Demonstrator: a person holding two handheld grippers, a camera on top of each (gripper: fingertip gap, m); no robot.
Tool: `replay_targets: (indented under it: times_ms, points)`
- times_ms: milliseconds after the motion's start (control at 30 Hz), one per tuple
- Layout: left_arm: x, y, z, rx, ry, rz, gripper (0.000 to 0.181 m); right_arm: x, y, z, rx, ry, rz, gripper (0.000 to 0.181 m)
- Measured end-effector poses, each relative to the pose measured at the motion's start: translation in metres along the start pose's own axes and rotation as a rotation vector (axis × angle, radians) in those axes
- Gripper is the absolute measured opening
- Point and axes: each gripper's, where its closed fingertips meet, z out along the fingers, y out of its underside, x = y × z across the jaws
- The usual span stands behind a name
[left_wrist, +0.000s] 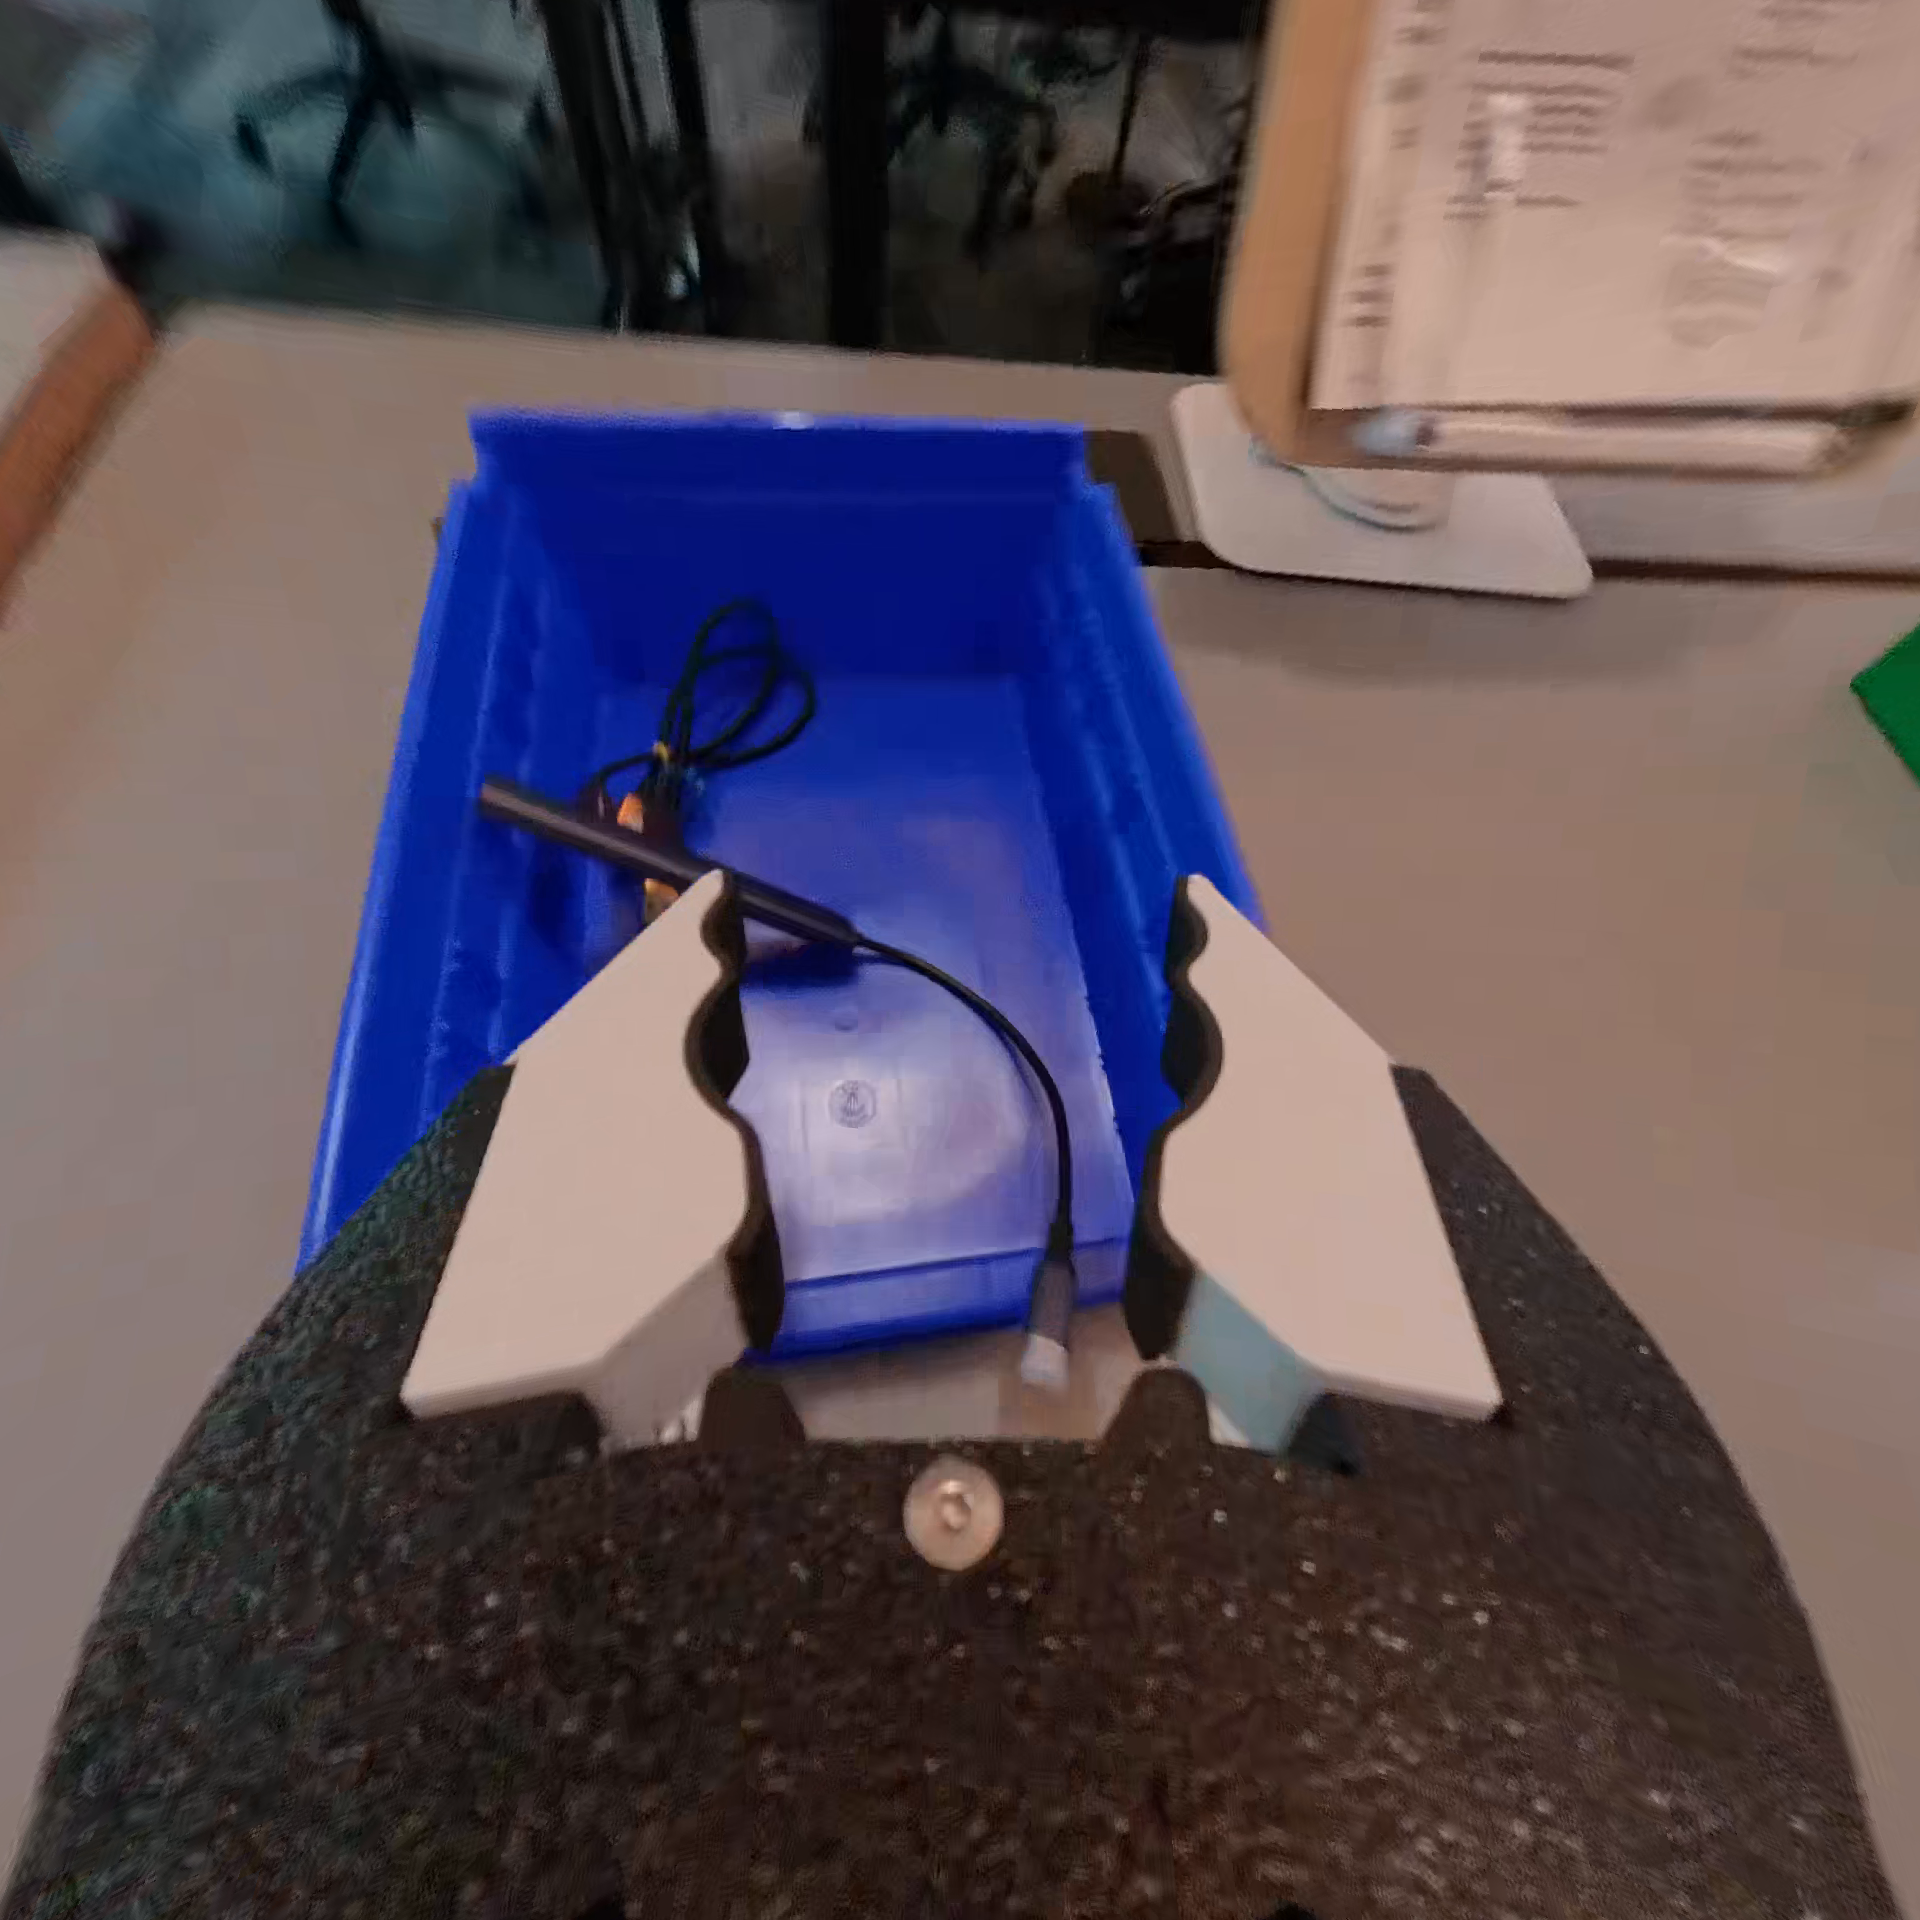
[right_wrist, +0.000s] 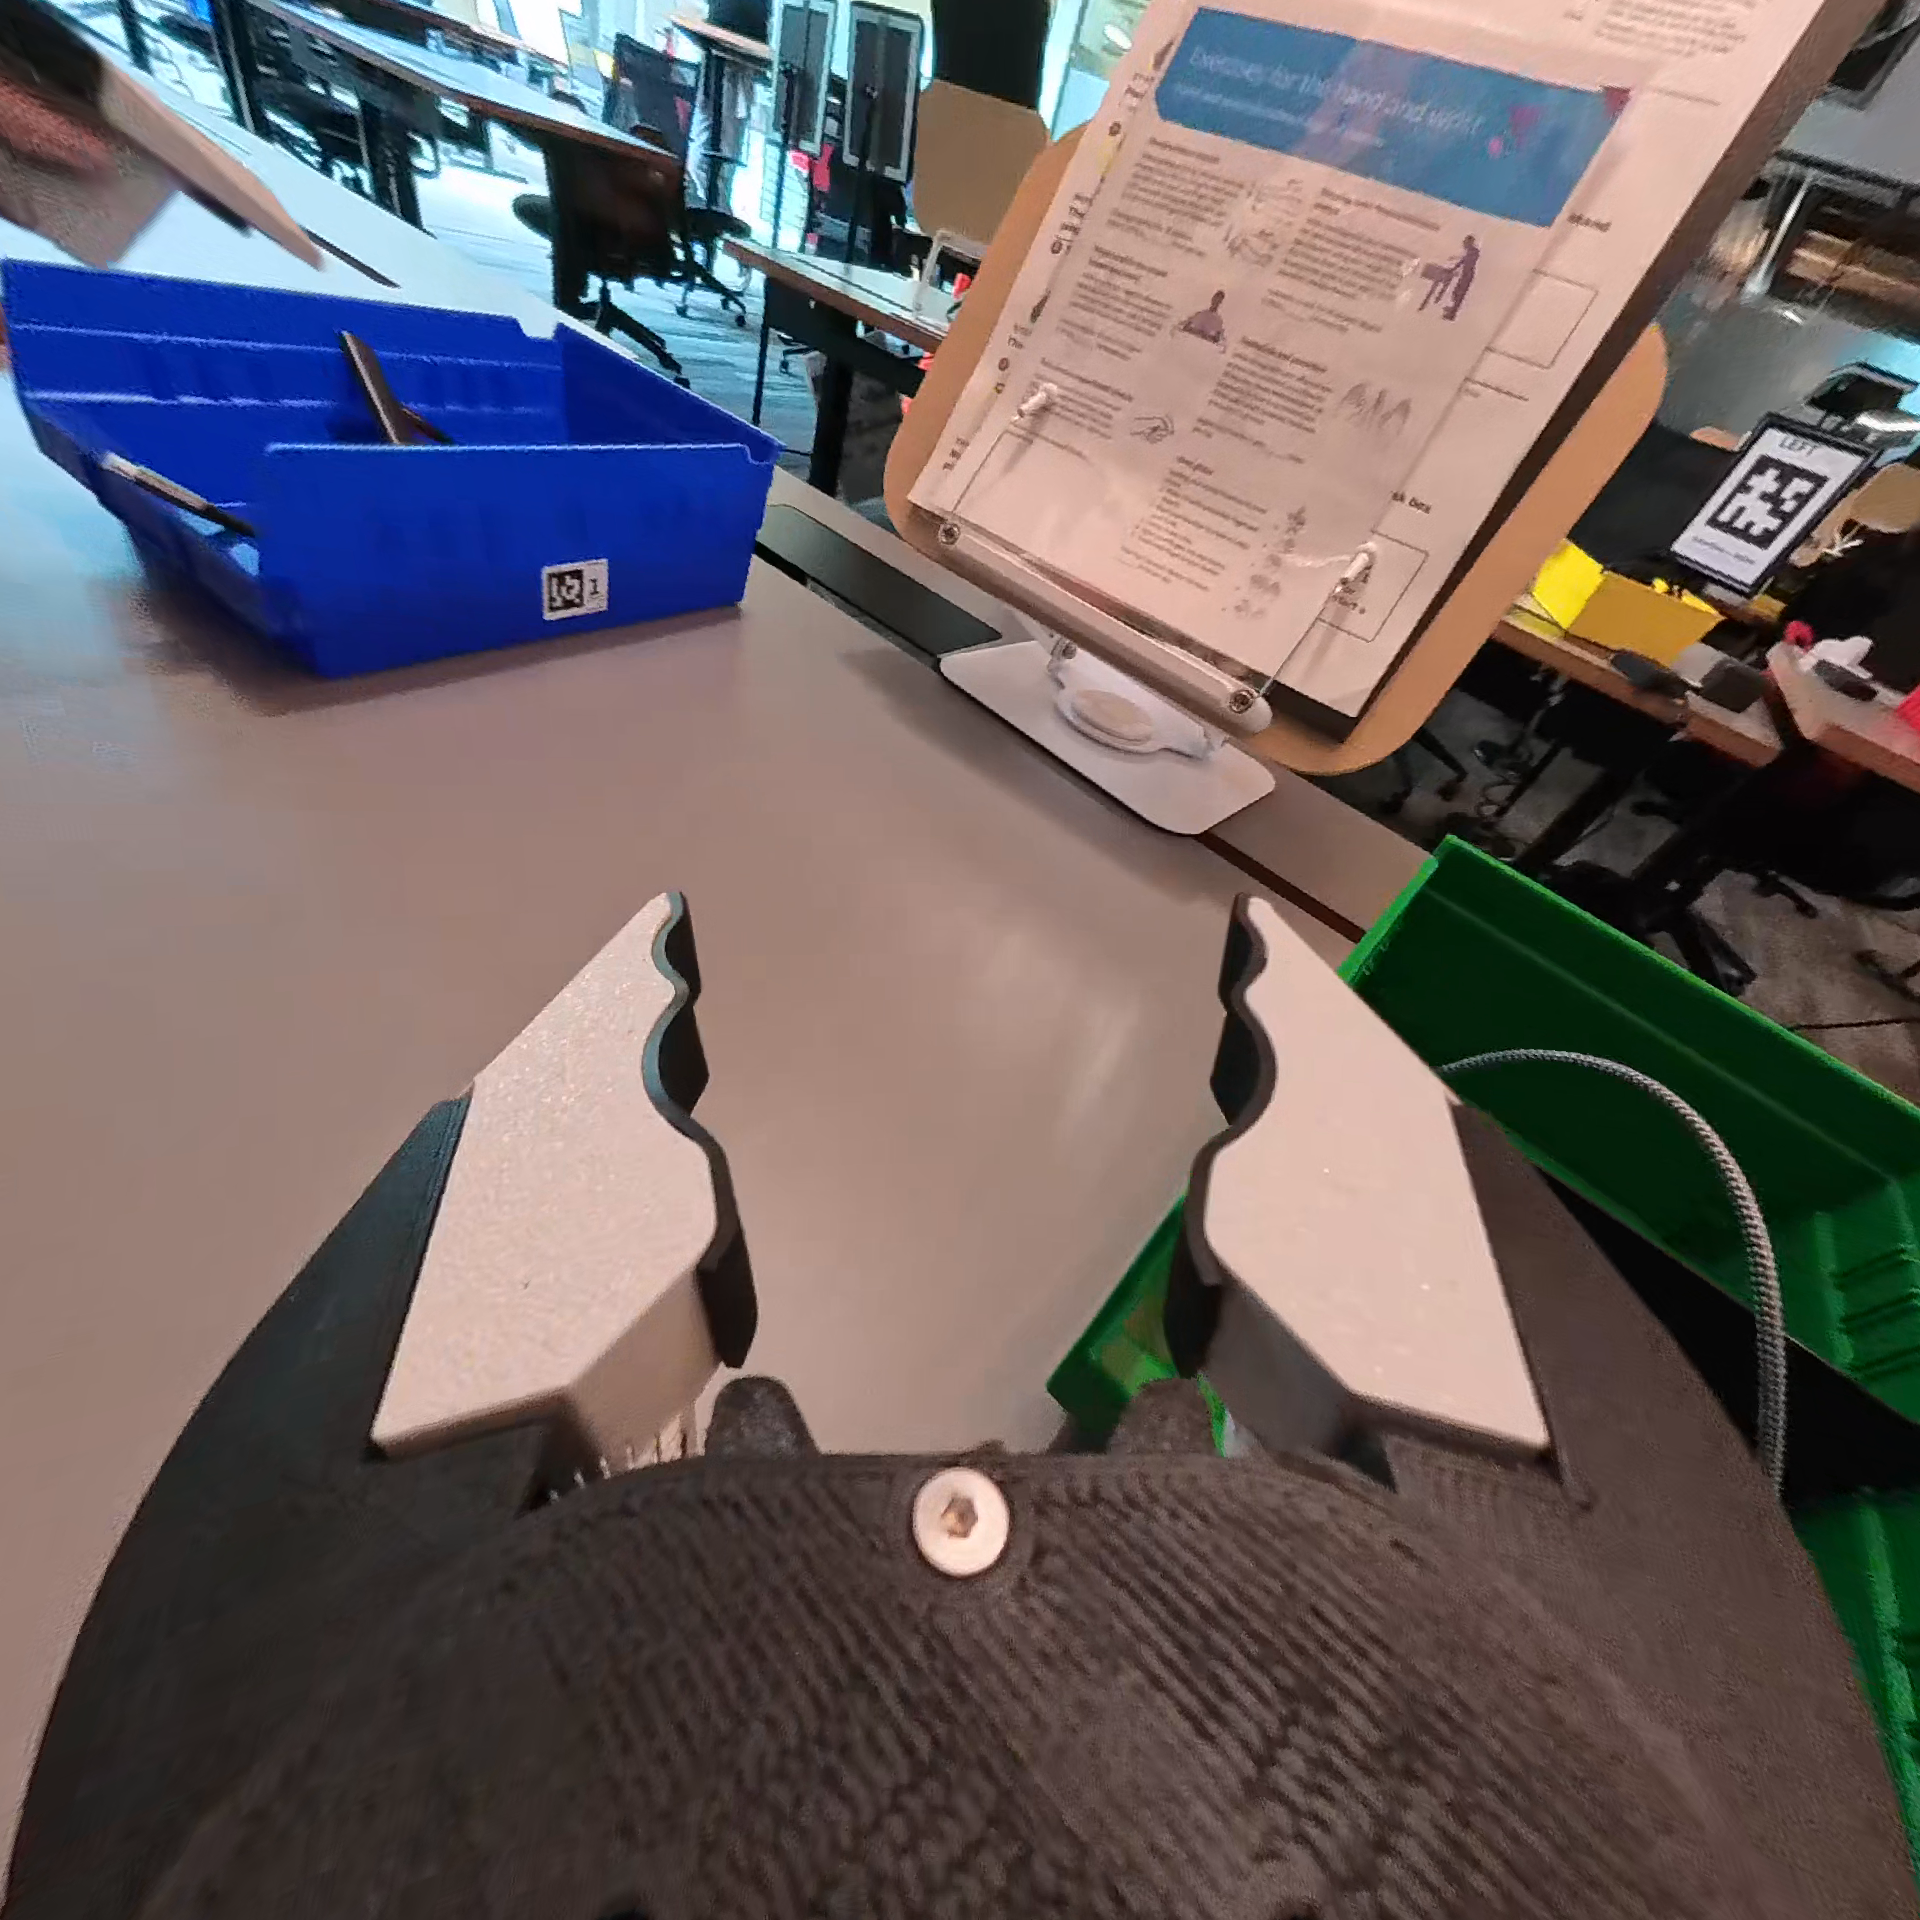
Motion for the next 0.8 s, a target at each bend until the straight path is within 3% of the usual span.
replay_targets:
  times_ms: [100,267,500,567,600,667,800]
  points:
    - [-0.028,0.02,0.038,-0.108,0.004,-0.186,0.066,-0.004,0.0,-0.001,0.003,-0.024,0.019,0.1]
    - [-0.071,0.055,0.079,-0.319,-0.235,-0.266,0.067,-0.007,-0.002,-0.006,0.011,-0.045,0.005,0.099]
    - [-0.09,0.074,0.103,-0.328,-0.364,-0.451,0.059,-0.001,0.0,-0.014,0.009,-0.036,0.005,0.096]
    - [-0.087,0.076,0.11,-0.327,-0.309,-0.551,0.047,-0.001,0.001,-0.015,0.012,-0.036,0.008,0.094]
    - [-0.083,0.07,0.114,-0.285,-0.249,-0.597,0.024,0.0,0.001,-0.016,0.011,-0.032,0.01,0.093]
    - [-0.068,0.055,0.112,-0.219,-0.12,-0.69,0.009,0.002,0.002,-0.018,0.008,-0.026,0.011,0.092]
    - [-0.026,-0.005,0.073,0.029,0.127,-0.45,0.008,0.007,-0.001,-0.024,0.019,-0.008,0.012,0.089]
